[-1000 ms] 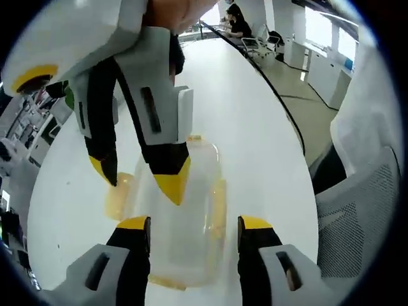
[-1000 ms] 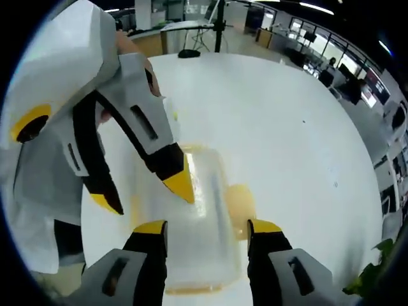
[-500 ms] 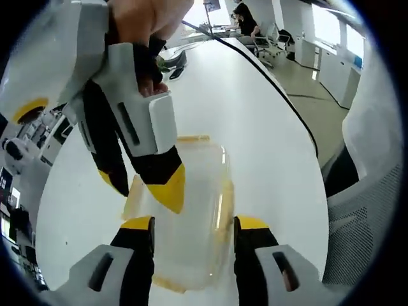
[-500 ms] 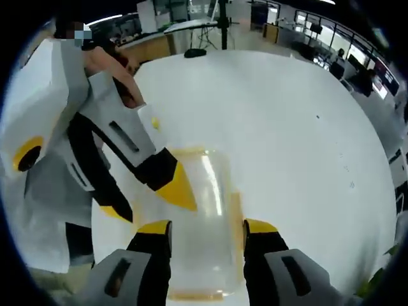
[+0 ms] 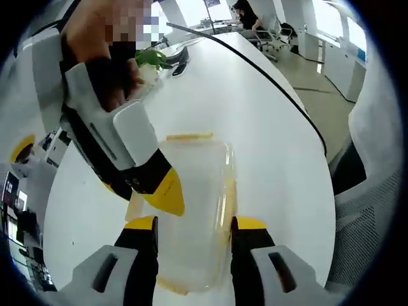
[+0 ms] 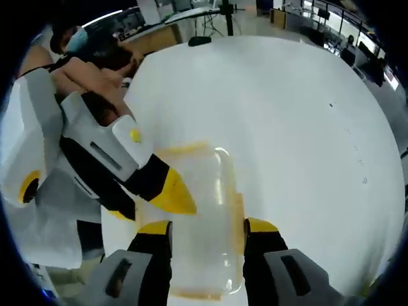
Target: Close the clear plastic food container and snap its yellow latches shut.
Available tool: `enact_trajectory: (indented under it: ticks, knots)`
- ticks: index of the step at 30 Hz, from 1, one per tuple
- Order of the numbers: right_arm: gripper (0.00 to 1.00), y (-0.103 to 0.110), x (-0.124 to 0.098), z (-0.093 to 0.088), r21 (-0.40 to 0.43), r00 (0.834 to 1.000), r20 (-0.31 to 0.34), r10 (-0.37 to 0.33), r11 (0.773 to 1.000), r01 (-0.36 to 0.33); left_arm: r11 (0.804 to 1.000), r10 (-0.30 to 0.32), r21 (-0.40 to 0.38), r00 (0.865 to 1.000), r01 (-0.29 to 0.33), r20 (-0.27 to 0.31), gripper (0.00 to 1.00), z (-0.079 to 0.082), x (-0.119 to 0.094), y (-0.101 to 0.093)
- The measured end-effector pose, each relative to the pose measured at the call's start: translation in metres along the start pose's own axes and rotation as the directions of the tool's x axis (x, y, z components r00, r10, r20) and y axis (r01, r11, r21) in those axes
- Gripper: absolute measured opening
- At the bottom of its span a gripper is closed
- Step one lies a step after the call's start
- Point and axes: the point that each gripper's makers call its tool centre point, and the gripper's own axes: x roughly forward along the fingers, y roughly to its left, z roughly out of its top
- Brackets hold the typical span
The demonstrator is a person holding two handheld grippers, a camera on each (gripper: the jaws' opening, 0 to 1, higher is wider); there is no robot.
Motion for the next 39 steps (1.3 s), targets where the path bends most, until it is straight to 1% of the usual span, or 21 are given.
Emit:
enact_trajectory:
  ticks: [1, 3, 4, 7, 13, 17, 18, 20, 23, 25, 29, 30, 31, 33, 36, 39]
  knots:
    - [0.41, 0.000, 0.000, 0.000, 0.014, 1.000, 0.008, 0.017, 1.000, -0.017, 1.000, 0.000, -0.006, 1.000, 0.000, -0.002, 0.42, -0.003, -0.005, 0.002]
    - [0.39, -0.001, -0.001, 0.001, 0.011, 1.000, 0.007, 0.024, 1.000, -0.024, 1.000, 0.006, -0.001, 1.000, -0.006, 0.019, 0.42, -0.005, -0.007, 0.002]
    - [0.39, -0.001, 0.000, 0.002, 0.023, 1.000, 0.009, 0.022, 0.999, -0.022, 1.000, 0.003, -0.013, 1.000, -0.003, 0.023, 0.42, -0.005, -0.008, 0.005]
    - [0.40, 0.001, 0.000, 0.002, 0.009, 1.000, 0.007, 0.014, 1.000, -0.014, 1.000, 0.003, -0.005, 1.000, -0.003, 0.007, 0.42, -0.004, -0.005, 0.002]
    - [0.42, 0.002, -0.002, 0.003, 0.009, 0.999, 0.043, 0.003, 1.000, -0.003, 1.000, 0.006, 0.005, 1.000, -0.006, 0.024, 0.45, -0.005, -0.004, 0.002]
    - [0.42, 0.002, -0.003, 0.004, 0.005, 0.998, 0.059, -0.017, 1.000, 0.017, 1.000, 0.017, 0.021, 1.000, -0.017, 0.018, 0.46, -0.004, -0.002, 0.000]
    - [0.42, 0.002, -0.004, 0.004, 0.000, 0.998, 0.059, -0.026, 1.000, 0.026, 1.000, 0.018, 0.024, 1.000, -0.018, 0.018, 0.46, -0.004, -0.003, 0.001]
    - [0.41, 0.002, -0.005, 0.008, -0.079, 0.996, 0.077, -0.053, 0.995, 0.059, 1.000, 0.015, 0.014, 1.000, -0.016, 0.019, 0.46, -0.003, -0.003, 0.002]
    - [0.40, 0.004, -0.008, 0.008, -0.071, 0.994, 0.085, -0.076, 0.994, 0.082, 1.000, -0.002, 0.007, 1.000, 0.001, 0.020, 0.46, -0.002, -0.003, 0.002]
    - [0.37, 0.003, -0.010, 0.008, -0.097, 0.992, 0.085, -0.090, 0.990, 0.099, 1.000, -0.022, -0.005, 0.999, 0.022, 0.027, 0.45, -0.001, -0.005, 0.000]
    - [0.42, 0.005, -0.017, 0.009, -0.099, 0.989, 0.099, -0.109, 0.988, 0.119, 0.999, -0.043, -0.007, 0.998, 0.043, 0.041, 0.45, 0.002, -0.009, -0.002]
    - [0.43, 0.001, -0.020, 0.010, -0.099, 0.985, 0.107, -0.138, 0.984, 0.149, 0.999, -0.052, 0.000, 0.998, 0.052, 0.041, 0.46, 0.002, -0.009, -0.002]
    - [0.44, 0.000, -0.021, 0.010, -0.103, 0.983, 0.108, -0.148, 0.982, 0.159, 0.998, -0.059, 0.004, 0.997, 0.059, 0.039, 0.46, 0.002, -0.009, -0.004]
    - [0.46, 0.002, -0.022, 0.008, -0.101, 0.983, 0.106, -0.151, 0.982, 0.162, 0.997, -0.076, 0.009, 0.997, 0.076, 0.031, 0.47, 0.000, -0.010, -0.006]
    - [0.48, 0.002, -0.026, 0.004, -0.104, 0.979, 0.110, -0.174, 0.977, 0.186, 0.997, -0.082, 0.015, 0.996, 0.081, 0.020, 0.50, -0.003, -0.012, -0.005]
    - [0.53, 0.003, -0.029, -0.001, -0.077, 0.976, 0.122, -0.183, 0.978, 0.193, 0.996, -0.087, 0.014, 0.996, 0.087, 0.015, 0.53, -0.007, -0.015, -0.003]
